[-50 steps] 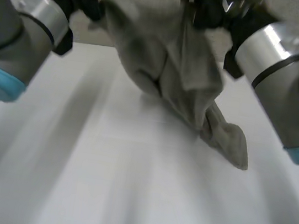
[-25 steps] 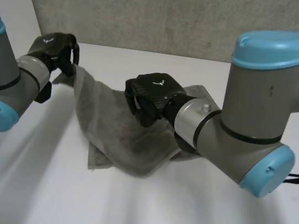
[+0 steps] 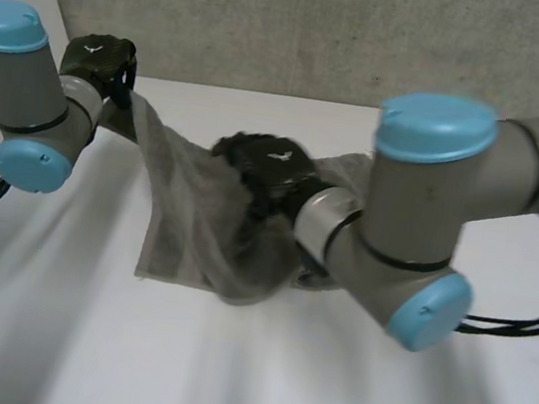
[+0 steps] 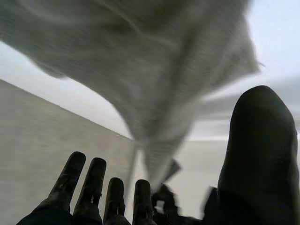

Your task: Fold the towel.

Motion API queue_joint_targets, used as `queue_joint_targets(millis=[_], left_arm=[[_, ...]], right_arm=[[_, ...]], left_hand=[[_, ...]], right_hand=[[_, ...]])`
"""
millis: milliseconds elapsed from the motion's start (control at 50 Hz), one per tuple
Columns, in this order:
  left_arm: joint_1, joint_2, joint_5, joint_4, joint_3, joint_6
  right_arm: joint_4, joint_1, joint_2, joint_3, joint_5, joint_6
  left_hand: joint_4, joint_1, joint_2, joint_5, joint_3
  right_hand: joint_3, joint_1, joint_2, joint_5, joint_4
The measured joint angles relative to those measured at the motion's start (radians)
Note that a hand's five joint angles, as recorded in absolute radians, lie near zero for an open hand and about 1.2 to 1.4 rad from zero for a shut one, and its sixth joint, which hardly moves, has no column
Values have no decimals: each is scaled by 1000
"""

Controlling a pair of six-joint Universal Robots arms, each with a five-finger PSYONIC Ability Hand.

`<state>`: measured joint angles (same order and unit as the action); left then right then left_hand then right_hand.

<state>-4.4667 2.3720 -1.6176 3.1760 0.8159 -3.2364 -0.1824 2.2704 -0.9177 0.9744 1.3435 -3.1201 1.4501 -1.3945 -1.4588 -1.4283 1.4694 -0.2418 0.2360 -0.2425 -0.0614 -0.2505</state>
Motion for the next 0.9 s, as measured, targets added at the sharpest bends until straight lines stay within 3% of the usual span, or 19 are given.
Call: queue_joint_targets(millis=[20, 120, 240, 520, 760, 900], left_arm=[[0, 6, -6, -6, -10, -1], [2, 33, -33, -55, -43, -19], [14, -6, -32, -101, 17, -31], [32, -318, 11, -30, 411, -31], [91, -551, 150, 16, 782, -33], [155, -573, 169, 52, 918, -32]], right_arm=[[1, -13, -14, 16, 10, 8], [6, -108, -113, 147, 60, 79], [42, -203, -221, 320, 75, 185], [277, -350, -343, 658, 85, 420], [314, -406, -294, 714, 84, 436], [341, -430, -246, 712, 83, 436]], left_hand=[[-69, 43, 67, 51, -71], [-804, 754, 797, 775, -807], [-1145, 1085, 1150, 1143, -1172], [-1159, 1098, 1166, 1151, -1183], [-1003, 948, 1011, 976, -1022], [-1005, 948, 1012, 978, -1023]], right_hand=[[0, -3, 0, 0, 0], [0, -6, 0, 0, 0], [0, -6, 0, 0, 0], [-18, 35, -17, -28, -16], [-94, 103, -85, -119, -87], [-127, 137, -124, -158, -130]])
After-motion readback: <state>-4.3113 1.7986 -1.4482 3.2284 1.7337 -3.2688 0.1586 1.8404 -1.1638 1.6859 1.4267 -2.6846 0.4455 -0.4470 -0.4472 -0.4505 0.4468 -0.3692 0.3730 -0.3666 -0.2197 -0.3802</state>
